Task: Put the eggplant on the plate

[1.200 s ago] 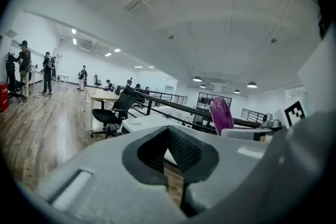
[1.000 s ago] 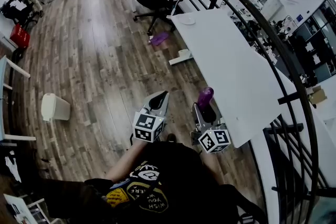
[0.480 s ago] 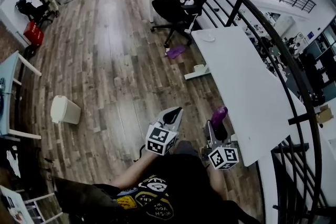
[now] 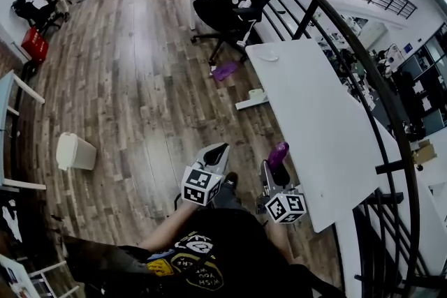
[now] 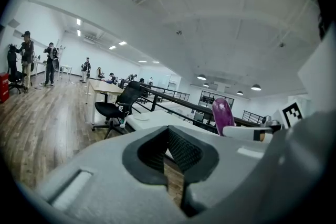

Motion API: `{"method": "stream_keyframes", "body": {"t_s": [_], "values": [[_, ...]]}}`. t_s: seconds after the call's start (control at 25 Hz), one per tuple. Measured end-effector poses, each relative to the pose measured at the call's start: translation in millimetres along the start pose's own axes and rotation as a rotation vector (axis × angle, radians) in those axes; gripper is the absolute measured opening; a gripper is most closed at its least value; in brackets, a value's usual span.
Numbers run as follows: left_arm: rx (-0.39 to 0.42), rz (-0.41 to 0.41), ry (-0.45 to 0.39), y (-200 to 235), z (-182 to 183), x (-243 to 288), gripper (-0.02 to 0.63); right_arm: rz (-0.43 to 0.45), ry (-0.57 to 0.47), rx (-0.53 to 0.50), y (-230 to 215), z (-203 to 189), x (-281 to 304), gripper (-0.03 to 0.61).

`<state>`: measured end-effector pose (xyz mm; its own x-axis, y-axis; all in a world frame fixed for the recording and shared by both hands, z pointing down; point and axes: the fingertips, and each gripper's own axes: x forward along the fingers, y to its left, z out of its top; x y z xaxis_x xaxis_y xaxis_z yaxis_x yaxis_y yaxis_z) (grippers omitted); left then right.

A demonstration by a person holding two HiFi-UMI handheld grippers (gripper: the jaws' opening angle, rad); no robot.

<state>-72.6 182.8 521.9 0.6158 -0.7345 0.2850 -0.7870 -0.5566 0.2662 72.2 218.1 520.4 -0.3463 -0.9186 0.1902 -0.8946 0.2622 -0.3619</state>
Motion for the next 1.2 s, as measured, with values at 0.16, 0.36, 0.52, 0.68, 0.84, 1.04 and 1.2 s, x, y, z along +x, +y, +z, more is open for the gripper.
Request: {"method": "stream_keyframes", "body": {"t_s": [0.16, 0.36, 0.52, 0.68, 0.84, 1.04, 1.2], "values": [[0.039, -0.022, -0.003, -2, 25, 52, 0.005, 0.012, -0.018, 0.003, -32, 24, 33, 0.213], [0.05, -0.032, -0.016, -5, 62, 119, 0.005, 0.035, -0.009, 0.004, -73, 58, 74, 0.213], [0.032, -0.033, 0.0, -12, 74, 155, 0.005, 0.053, 0.013, 0.006, -99, 75, 96, 0.213], [0.043, 0.0, 0.029, 2, 72, 177, 0.005, 0.072, 0.052, 0.01, -116, 74, 123, 0.213], [-0.001, 0.025, 0.055, 25, 72, 198, 0.005, 0.074, 0.08, 0.037, -125, 70, 146, 0.213], [0.004, 0.026, 0.063, 56, 89, 229, 0.005, 0.058, 0.12, 0.048, -139, 70, 189, 0.213], [0.006, 0.018, 0.049, 96, 109, 249, 0.005, 0.047, 0.131, 0.011, -143, 76, 238, 0.213]]}}
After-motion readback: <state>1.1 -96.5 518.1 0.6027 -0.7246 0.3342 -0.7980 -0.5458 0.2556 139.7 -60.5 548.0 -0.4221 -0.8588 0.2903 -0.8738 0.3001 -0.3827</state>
